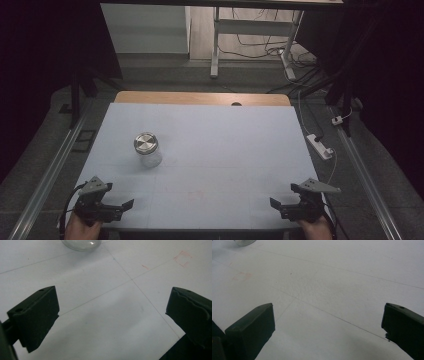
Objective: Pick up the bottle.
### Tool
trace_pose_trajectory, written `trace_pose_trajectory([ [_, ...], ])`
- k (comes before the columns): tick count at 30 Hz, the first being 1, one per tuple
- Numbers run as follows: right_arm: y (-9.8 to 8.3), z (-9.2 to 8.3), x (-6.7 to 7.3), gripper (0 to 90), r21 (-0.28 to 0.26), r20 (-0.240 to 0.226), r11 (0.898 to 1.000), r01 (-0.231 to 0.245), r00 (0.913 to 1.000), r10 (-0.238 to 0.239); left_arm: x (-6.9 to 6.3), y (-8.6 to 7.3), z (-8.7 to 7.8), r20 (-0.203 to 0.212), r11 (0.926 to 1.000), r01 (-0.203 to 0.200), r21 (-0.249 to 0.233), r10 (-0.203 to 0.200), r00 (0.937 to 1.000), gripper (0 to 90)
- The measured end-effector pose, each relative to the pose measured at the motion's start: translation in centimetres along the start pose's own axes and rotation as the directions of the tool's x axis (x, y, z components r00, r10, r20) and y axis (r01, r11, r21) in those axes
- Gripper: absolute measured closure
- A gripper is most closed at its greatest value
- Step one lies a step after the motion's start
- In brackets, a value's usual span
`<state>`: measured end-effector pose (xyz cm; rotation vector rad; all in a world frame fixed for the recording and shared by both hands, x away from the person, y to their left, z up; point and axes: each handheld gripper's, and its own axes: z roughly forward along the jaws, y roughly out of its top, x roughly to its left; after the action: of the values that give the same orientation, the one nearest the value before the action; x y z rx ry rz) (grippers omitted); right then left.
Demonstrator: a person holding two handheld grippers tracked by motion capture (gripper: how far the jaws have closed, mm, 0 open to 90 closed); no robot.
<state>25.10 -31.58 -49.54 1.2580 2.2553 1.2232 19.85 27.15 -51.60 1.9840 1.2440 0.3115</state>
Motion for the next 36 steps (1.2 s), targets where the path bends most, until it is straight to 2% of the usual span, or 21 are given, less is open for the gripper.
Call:
trace_pose_trajectory([
  [3,0.0,0.0,0.0,0.0,0.003,-0.003,1.0,0.004,1.0,-0.003,0.1,0.1,0.0,-0.001,0.9999,-0.009,-0.008,0.009,1.0,0.0],
  [10,0.0,0.1,0.0,0.0,0.005,-0.008,1.0,0.006,0.9999,-0.006,0.3,0.6,0.3,0.025,0.9996,-0.025,-0.011,0.025,0.9994,0.0],
  [16,0.0,0.1,0.0,0.0,0.006,-0.009,1.0,0.004,0.9999,-0.004,0.6,1.3,0.9,0.052,0.9981,-0.057,-0.024,0.058,0.997,0.0],
  [20,0.0,0.1,0.0,0.0,0.006,-0.01,1.0,0.003,0.9999,-0.003,0.8,1.5,1.2,0.07,0.9969,-0.065,-0.044,0.068,0.9952,0.0],
  [23,0.0,0.1,0.0,0.0,0.006,-0.011,1.0,0.003,0.9999,-0.003,1.0,1.7,1.4,0.079,0.997,-0.056,-0.053,0.06,0.995,0.0],
  [32,0.0,0.1,0.0,0.0,0.008,-0.011,1.0,0.0,0.9999,0.0,2.1,2.6,2.3,0.066,0.9978,-0.032,-0.058,0.036,0.9972,0.0],
  [36,0.0,0.1,0.0,0.0,0.009,-0.011,1.0,0.001,0.9999,-0.001,2.4,3.1,2.6,0.038,0.9973,-0.035,-0.065,0.037,0.9986,0.0],
])
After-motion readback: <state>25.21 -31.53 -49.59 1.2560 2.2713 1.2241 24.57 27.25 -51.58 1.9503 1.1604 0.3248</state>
